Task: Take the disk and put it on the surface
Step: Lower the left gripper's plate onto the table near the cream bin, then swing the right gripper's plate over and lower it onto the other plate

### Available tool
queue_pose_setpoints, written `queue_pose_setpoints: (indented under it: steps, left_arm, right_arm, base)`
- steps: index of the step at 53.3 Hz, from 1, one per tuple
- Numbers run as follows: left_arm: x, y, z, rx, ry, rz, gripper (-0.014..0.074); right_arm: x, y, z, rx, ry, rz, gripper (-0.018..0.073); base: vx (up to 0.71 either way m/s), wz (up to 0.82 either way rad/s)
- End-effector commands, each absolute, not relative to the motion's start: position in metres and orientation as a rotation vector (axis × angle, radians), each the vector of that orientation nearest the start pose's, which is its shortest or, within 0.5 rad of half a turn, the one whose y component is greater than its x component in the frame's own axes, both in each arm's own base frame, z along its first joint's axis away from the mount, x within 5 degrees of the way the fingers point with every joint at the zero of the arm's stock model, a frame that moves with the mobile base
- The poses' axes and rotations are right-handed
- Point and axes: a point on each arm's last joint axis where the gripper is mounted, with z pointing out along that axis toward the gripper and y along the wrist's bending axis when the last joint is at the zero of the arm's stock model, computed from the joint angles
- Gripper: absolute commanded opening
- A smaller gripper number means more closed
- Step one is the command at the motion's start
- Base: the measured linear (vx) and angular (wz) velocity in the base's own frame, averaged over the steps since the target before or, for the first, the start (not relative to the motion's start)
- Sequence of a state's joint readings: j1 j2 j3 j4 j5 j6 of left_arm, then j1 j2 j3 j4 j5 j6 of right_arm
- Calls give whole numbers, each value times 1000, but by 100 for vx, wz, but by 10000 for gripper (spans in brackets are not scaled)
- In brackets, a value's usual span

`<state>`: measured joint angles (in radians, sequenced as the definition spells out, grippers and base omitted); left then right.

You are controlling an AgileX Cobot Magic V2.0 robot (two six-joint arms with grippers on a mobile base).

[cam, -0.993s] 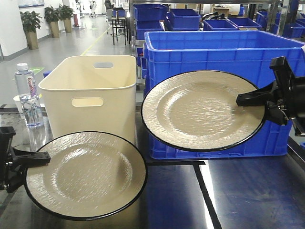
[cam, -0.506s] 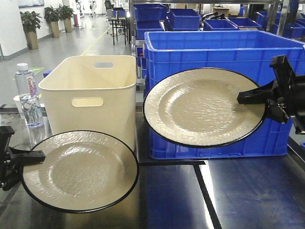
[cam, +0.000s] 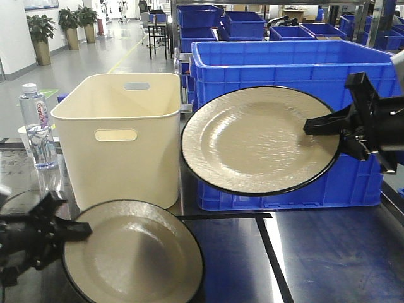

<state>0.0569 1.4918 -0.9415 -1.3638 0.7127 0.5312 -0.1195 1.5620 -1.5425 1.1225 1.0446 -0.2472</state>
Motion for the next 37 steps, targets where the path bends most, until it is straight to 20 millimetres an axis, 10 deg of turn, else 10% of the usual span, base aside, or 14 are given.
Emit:
queue_pose_setpoints:
  steps: [1,12,37]
  left_arm:
    - [311,-50,291,-528,2150,-1243,6]
    - [315,-48,270,-464,2274,-1138,113]
    - [302,-39,268,-238,2410,-957,657]
  right_arm:
    - [325,39,450,154,1960,1291,-5]
    - [324,45,447,116,2001,1261,-5]
    - [337,108,420,-7,2110,1261,-5]
  base:
    - [0,0]
    - [0,0]
    - [0,0]
